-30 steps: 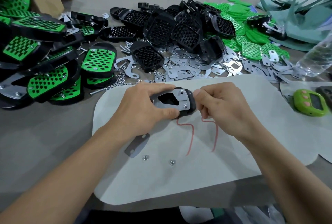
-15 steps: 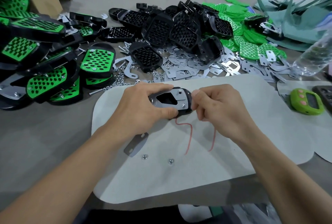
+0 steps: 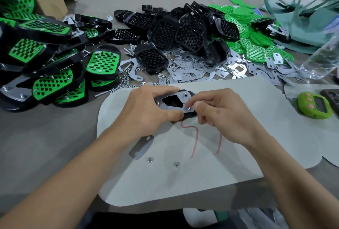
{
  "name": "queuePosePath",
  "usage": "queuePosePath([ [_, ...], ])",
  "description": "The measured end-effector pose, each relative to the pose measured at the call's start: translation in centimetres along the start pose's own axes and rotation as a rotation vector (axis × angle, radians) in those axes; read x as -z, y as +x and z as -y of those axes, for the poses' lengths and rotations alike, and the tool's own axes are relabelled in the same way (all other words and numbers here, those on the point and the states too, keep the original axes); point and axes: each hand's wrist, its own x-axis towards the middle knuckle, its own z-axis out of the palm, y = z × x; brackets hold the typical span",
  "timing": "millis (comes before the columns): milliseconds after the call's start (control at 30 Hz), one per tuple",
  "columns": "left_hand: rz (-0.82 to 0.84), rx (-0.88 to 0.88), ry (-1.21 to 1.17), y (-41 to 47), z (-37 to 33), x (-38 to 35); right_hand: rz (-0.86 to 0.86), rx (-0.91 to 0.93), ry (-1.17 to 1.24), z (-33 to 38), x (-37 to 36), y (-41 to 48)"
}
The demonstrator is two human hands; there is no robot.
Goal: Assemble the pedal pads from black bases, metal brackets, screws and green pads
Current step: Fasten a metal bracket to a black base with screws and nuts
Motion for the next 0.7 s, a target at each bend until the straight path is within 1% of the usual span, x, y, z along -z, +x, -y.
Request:
queuePosePath([
  [33, 0.0, 0.002, -0.004, 0.0, 0.0, 0.0, -0.038, -0.003, -0.065, -0.1, 0.0, 0.0],
  [100, -0.007, 0.009, -0.009, 0.0, 0.0, 0.0, -0.166, -0.01, -0.185, -0.1, -0.1, 0.3],
  [133, -0.008, 0.012, -0.006, 0.0, -0.1, 0.0, -0.201, -0.012, -0.201, 0.0, -0.1, 0.4],
  [167, -0.006, 0.013, -0.004, 0.0, -0.1, 0.0, -0.202, -0.012, -0.199, 0.3, 0.0, 0.5],
  [233, 0.005, 0.008, -0.002, 0.0, -0.2, 0.0, -0.136, 0.009, -0.256, 0.8, -0.1, 0.4],
  [367, 0.008, 0.002, 0.014, 0.0, -0.3, 0.0, -0.062, 0.082, -0.547, 1.7, -0.4, 0.5],
  [533, 0.016, -0.019, 0.033, 0.1, -0.1, -0.1, 0.068, 0.165, -1.033, 4.1, -1.6, 0.2],
  [633, 0.01, -0.025, 0.022, 0.1, -0.1, -0.1, 0.093, 0.229, -1.238, 4.9, -2.4, -0.1],
  [700, -0.002, -0.037, 0.017, 0.0, 0.0, -0.2, 0.1, 0.278, -1.312, 5.0, -2.8, 0.0],
])
